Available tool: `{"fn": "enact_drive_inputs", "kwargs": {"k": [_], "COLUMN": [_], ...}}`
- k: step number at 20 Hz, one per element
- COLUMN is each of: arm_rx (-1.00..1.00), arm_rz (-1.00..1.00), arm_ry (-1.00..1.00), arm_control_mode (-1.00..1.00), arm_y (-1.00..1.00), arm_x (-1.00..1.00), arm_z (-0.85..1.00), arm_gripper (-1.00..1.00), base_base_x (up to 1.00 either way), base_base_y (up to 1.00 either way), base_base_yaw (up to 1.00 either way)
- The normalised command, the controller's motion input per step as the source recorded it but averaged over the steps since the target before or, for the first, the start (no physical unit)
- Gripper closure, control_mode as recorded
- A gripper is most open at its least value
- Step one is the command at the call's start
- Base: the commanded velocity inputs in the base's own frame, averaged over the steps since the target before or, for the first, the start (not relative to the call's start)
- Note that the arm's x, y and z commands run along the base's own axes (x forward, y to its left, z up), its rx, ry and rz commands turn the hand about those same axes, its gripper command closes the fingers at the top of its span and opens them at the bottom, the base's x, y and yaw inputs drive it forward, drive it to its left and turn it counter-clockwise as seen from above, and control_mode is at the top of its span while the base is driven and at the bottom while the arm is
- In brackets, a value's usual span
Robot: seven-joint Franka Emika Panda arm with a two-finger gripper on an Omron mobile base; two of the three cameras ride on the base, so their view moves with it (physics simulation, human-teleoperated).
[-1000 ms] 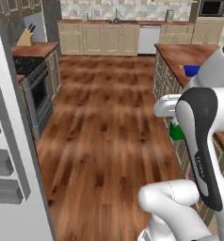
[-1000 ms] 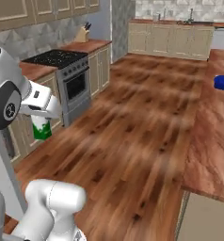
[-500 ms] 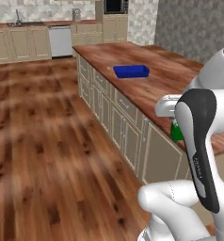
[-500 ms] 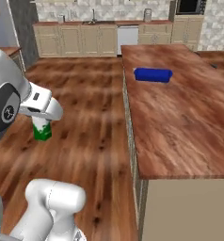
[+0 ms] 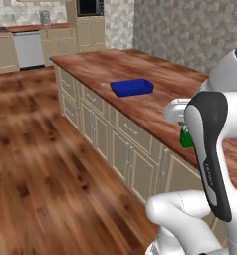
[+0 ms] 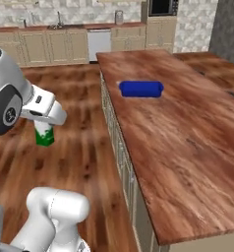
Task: Take out the milk from the fridge and place it on the tray on the counter. Then take the sugar cube near the tray and place it in the tray.
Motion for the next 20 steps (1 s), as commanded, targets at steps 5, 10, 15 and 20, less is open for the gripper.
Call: {"fn": "enact_drive_inputs", "kwargs": {"k": [5, 10, 15, 20], "arm_rx": [0.0, 0.0, 0.0, 0.0], "arm_rz": [0.0, 0.0, 0.0, 0.0], "arm_ry": [0.0, 0.0, 0.0, 0.0], "arm_control_mode": [1.0, 1.0, 1.0, 1.0], "arm_y": [0.0, 0.0, 0.0, 0.0], "arm_x": [0.0, 0.0, 0.0, 0.0], "arm_z": [0.0, 0.0, 0.0, 0.0], "arm_gripper": [1.0, 1.0, 1.0, 1.0], "base_base_x": [1.0, 1.0, 1.0, 0.86], "base_base_y": [0.81, 0.91, 1.0, 0.99], "base_base_yaw": [-0.28, -0.3, -0.45, -0.6]}}
